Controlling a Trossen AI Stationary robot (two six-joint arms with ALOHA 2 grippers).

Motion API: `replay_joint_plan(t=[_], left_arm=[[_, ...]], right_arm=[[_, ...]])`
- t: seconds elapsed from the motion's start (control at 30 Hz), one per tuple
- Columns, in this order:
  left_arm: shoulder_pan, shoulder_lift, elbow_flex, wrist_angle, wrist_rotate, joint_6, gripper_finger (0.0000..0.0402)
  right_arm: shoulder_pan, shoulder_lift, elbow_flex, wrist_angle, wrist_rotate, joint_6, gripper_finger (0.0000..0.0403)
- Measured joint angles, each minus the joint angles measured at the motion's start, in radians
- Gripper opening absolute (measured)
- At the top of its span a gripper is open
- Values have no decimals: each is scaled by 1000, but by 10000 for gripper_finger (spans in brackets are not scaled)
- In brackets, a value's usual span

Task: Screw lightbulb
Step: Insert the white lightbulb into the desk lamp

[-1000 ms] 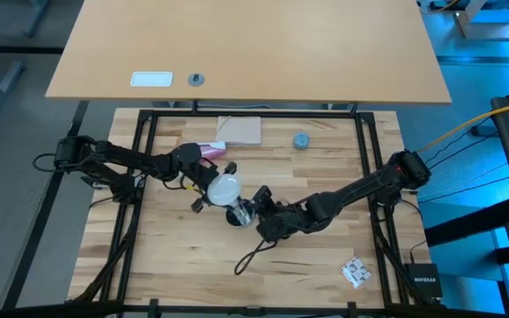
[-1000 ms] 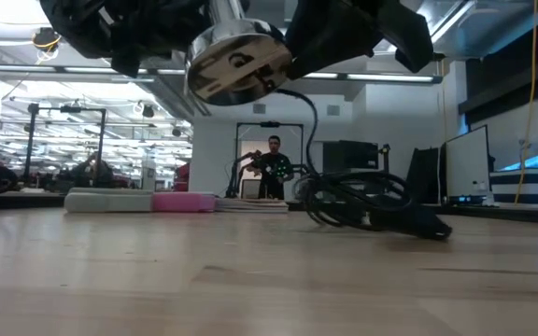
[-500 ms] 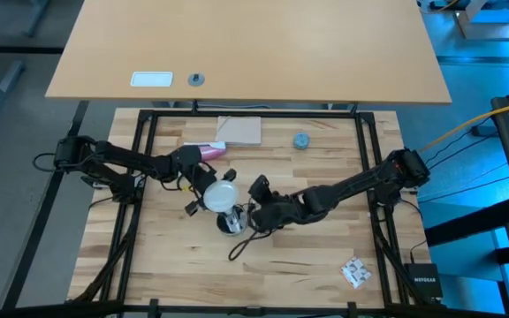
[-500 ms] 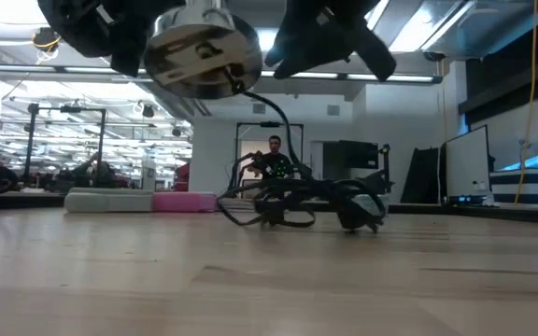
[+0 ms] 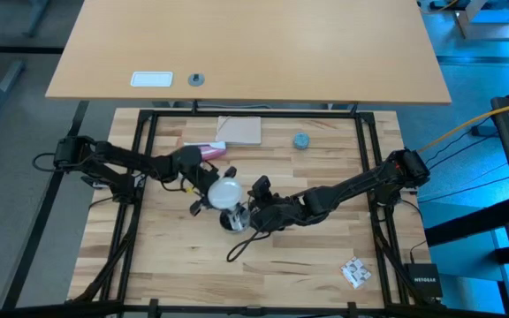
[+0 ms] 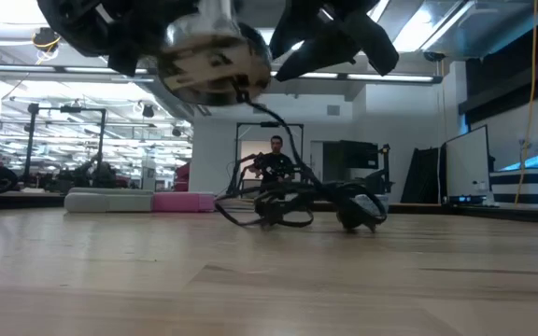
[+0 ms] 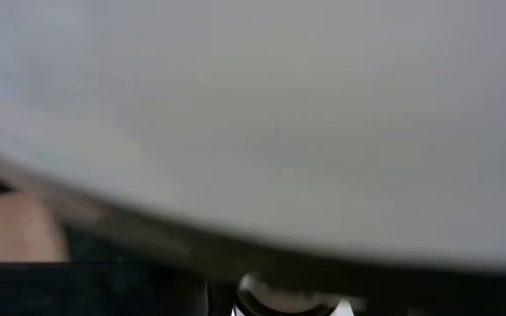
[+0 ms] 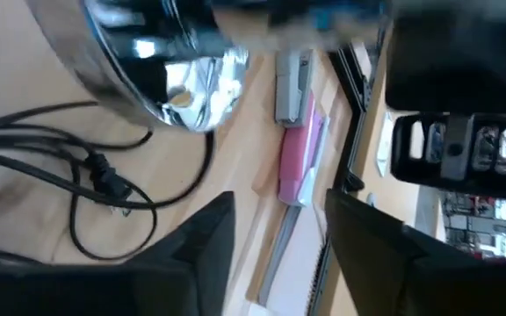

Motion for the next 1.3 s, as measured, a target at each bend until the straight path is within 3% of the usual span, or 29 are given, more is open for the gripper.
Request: replay_joint_plan(t=[0.2, 0.5, 0.77, 0.97, 1.13, 1.3], left_arm=[[40, 0, 0, -76, -112, -92, 153], [98, 0, 0, -107, -360, -289, 153], [121, 0, 0, -96, -373, -471, 153], [120, 0, 0, -96, -407, -516, 153], [120, 0, 0, -81, -418, -538, 153], [119, 1, 0, -29, -418, -576, 153]], right_arm=[[0, -4, 1, -137, 25, 17, 217], [0, -5, 1, -147, -49, 104, 214], [1, -5, 1, -98, -49, 107, 214], [1, -5, 1, -6, -52, 107, 214], [0, -5, 1, 33, -183, 107, 214], [0, -2, 1, 40, -128, 107, 214]])
